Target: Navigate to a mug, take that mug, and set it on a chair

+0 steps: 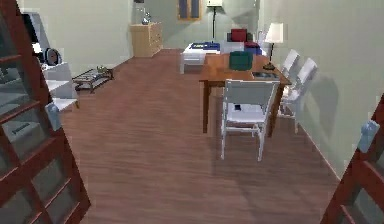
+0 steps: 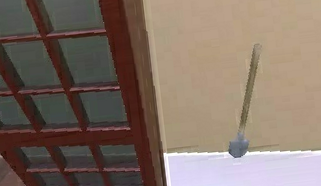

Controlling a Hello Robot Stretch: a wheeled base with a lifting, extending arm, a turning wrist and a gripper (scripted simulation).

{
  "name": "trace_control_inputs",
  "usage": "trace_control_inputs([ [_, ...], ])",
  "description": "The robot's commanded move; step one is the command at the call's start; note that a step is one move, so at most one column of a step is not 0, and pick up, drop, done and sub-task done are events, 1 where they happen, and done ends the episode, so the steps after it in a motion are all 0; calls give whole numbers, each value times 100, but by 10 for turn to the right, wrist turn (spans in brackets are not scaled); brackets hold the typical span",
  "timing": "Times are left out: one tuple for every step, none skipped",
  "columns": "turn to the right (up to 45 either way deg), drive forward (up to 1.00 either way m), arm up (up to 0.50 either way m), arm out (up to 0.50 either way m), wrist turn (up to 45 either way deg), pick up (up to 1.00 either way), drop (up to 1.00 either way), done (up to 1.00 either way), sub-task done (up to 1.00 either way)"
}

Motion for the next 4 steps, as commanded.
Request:
trace_control_inputs([
  [30,0,0,0,0,0,0,0,0],
  [0,100,0,0,0,0,0,0,0],
  [0,30,0,0,0,0,0,0,0],
  [-450,0,0,0,0,0,0,0,0],
])
